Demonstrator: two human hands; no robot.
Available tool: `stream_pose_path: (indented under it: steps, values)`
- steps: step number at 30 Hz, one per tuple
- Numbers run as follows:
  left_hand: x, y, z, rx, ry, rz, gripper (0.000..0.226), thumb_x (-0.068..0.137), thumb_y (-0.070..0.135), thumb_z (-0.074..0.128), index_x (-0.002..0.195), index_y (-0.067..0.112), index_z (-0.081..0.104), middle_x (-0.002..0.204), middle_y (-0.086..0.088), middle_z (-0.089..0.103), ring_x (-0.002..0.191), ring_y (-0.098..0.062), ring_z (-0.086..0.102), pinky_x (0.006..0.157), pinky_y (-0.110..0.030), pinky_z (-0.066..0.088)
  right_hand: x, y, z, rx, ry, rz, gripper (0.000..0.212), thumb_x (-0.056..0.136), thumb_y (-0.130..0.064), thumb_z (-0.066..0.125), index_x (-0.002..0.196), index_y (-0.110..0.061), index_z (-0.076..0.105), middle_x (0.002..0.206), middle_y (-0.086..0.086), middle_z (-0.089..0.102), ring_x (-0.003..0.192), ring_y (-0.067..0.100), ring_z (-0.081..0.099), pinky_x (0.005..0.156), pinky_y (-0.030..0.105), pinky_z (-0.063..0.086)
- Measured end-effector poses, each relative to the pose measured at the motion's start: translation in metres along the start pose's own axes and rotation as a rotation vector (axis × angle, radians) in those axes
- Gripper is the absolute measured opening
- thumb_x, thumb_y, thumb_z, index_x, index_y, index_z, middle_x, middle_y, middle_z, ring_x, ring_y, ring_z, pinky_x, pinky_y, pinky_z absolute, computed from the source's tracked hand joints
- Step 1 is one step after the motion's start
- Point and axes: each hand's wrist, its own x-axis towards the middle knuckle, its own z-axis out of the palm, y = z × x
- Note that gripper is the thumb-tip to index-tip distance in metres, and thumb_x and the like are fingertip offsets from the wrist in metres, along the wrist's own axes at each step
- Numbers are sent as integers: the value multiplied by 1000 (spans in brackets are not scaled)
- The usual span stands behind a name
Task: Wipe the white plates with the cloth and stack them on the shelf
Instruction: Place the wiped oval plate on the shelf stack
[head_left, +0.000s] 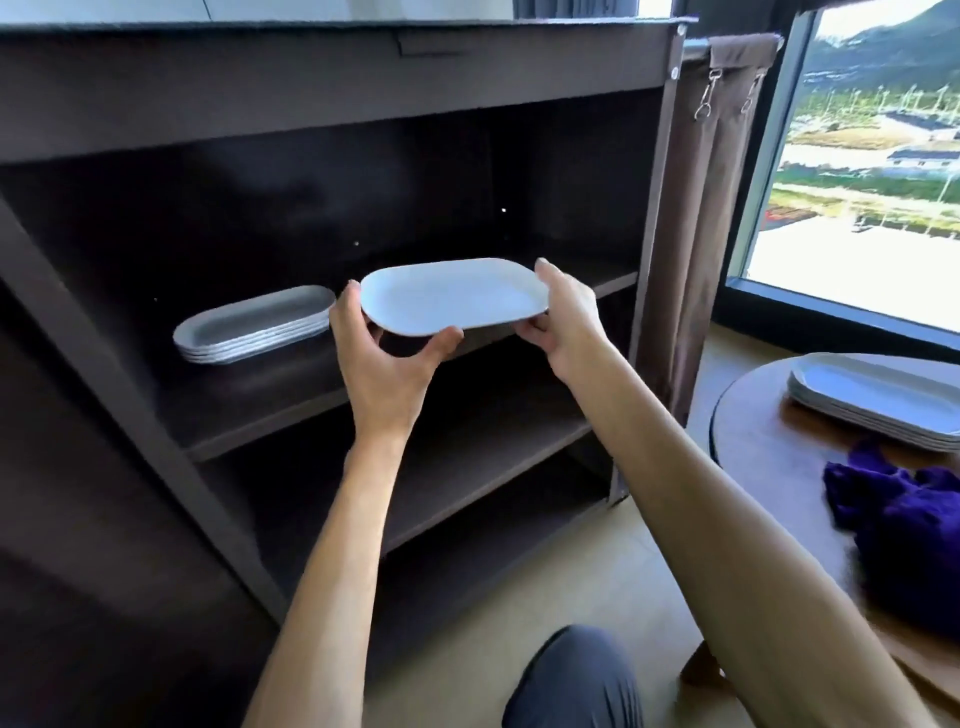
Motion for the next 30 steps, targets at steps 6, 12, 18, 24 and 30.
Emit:
stream_pose_path:
  steps: [6,12,18,24,30]
  values:
    - [27,-10,-63,284,132,12,126,62,58,91,160,21,22,148,1,50,139,-12,44,119,-40,37,17,21,73,-70,-151,-48,32,95,-39,62,123,-24,63,129,-3,59,120,20,57,84,35,54]
    - [48,-18,-96,401,134,-99,114,70,41,92,161,29,24,155,6,42,144,-14,39,121,-40,33,31,38,113,-146,-225,-36,32,96,-41,61,117,-18,52,117,-3,57,105,11,57,97,37,53]
    - [59,-28,-117,438,146,-166,109,78,28,89,162,31,20,158,4,37,146,-15,31,111,-25,25,47,59,145,-128,-316,-39,36,91,-39,67,120,-18,60,118,-2,62,114,17,58,103,39,51]
    - [92,-44,-131,521,187,-276,112,74,28,91,162,29,22,159,-1,38,146,-21,36,116,-31,29,64,71,184,-130,-356,2,64,85,-42,74,134,-7,56,130,4,63,126,21,56,107,33,42]
    - [110,-53,-140,483,266,-377,117,72,25,93,163,25,19,158,-4,42,145,-25,40,117,-37,32,69,86,216,-205,-374,36,55,87,-37,73,130,-7,58,120,4,65,112,21,60,93,29,42]
